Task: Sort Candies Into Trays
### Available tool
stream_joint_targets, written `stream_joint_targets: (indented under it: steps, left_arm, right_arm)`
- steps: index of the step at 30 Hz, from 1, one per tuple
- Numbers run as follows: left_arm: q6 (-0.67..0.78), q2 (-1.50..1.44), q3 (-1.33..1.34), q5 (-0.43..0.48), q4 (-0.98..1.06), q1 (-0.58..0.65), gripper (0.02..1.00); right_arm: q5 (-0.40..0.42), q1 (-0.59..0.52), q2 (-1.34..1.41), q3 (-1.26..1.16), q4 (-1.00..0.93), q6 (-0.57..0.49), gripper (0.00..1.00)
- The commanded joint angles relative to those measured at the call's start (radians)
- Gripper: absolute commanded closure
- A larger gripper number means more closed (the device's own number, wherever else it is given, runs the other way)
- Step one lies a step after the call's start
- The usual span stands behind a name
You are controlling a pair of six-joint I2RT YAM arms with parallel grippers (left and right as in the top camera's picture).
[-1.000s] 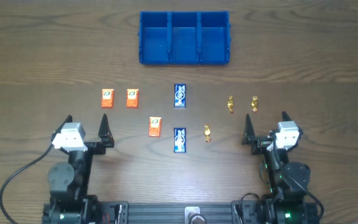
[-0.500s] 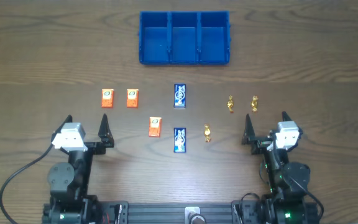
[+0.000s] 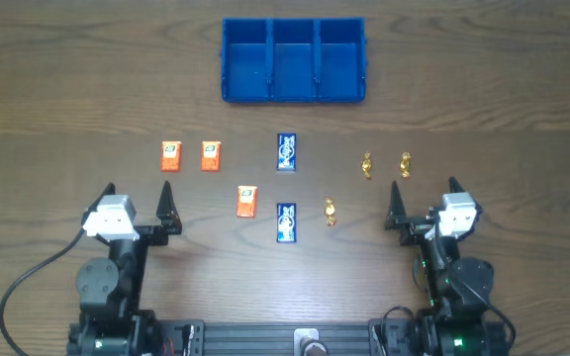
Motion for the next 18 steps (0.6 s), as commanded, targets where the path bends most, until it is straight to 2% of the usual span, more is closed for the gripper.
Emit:
stream_joint_targets:
  steps: [1,8,11,15,18]
  left_arm:
    - [0.010,-0.006,-0.016,0.012,-0.041,0.002,0.023]
    - [0.009,-0.007,-0.005,0.006,-0.049,0.002,0.023]
    - [0.005,0.060,0.120,0.003,-0.125,0.026,0.020]
    - [0.003,0.340,0.411,-0.016,-0.288,0.054,0.020]
    - [0.003,0.654,0.654,-0.003,-0.421,0.054,0.020]
  right_arm:
    - [0.002,0.005,-0.009,-0.004,-0.005,-0.012,0.003]
    - [0.002,0.005,-0.009,-0.004,-0.005,-0.012,0.003]
    - [0.002,0.005,-0.009,-0.004,-0.005,-0.012,0.001]
    - [0.002,0.005,-0.010,-0.004,-0.005,-0.012,0.003]
    - [0.002,0.005,-0.010,-0.004,-0.005,-0.012,0.003]
